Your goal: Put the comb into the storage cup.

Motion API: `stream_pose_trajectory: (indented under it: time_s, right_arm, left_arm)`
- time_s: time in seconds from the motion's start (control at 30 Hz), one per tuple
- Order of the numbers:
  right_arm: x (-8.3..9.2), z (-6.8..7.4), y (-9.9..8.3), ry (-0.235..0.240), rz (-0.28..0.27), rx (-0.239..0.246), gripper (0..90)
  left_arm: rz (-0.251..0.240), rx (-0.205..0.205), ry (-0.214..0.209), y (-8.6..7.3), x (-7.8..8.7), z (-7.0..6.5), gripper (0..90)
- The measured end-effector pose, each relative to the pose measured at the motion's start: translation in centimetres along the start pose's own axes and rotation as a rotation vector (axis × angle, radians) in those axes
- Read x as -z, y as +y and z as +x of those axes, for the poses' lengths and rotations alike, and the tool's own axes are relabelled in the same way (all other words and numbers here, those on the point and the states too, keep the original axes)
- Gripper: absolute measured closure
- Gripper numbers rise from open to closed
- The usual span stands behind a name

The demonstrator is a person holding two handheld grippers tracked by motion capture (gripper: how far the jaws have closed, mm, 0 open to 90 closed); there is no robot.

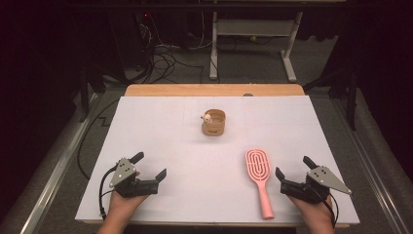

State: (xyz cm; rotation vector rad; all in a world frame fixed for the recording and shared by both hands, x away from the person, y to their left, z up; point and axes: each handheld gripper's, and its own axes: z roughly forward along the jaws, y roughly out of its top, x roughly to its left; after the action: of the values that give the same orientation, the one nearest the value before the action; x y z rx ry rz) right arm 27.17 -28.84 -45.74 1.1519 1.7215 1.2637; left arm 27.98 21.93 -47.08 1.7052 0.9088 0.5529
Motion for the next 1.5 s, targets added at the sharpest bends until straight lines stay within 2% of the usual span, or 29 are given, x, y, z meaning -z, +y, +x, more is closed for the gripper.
stream_pose_trajectory:
  time_s: [0.03,0.43,0.6,0.8,0.93,1.13,1.4,1.5]
  right_arm:
    - [-0.09,-0.04,-0.04,0.001,0.002,-0.009,0.1]
    - [-0.65,0.31,0.03,0.003,0.018,0.023,0.1]
    - [-0.61,0.29,0.02,0.001,0.017,0.021,0.4]
    - [-0.62,0.18,0.13,0.001,0.025,0.010,2.1]
    - [-0.36,0.13,0.25,0.001,0.008,0.000,4.5]
    - [-0.36,0.18,0.39,0.007,0.012,-0.002,13.3]
    - [-0.18,0.68,0.59,0.062,0.037,0.003,43.4]
    - [-0.05,0.90,0.79,0.084,0.030,0.006,55.3]
  left_arm:
    - [-0.001,-0.004,-0.002,0.03,-0.02,-0.07,0.0]
    - [-0.015,-0.009,-0.007,0.19,-0.02,0.07,0.0]
    - [-0.019,-0.010,-0.018,0.13,-0.10,0.01,0.0]
    - [-0.012,-0.009,-0.011,0.15,-0.24,0.02,0.0]
    - [-0.029,-0.024,-0.007,0.22,-0.10,-0.12,0.0]
    - [-0.019,-0.005,-0.020,0.20,-0.19,-0.04,0.0]
    - [-0.022,-0.002,-0.018,0.07,-0.17,0.02,0.0]
    - [-0.025,-0.005,-0.016,0.03,-0.20,0.04,0.0]
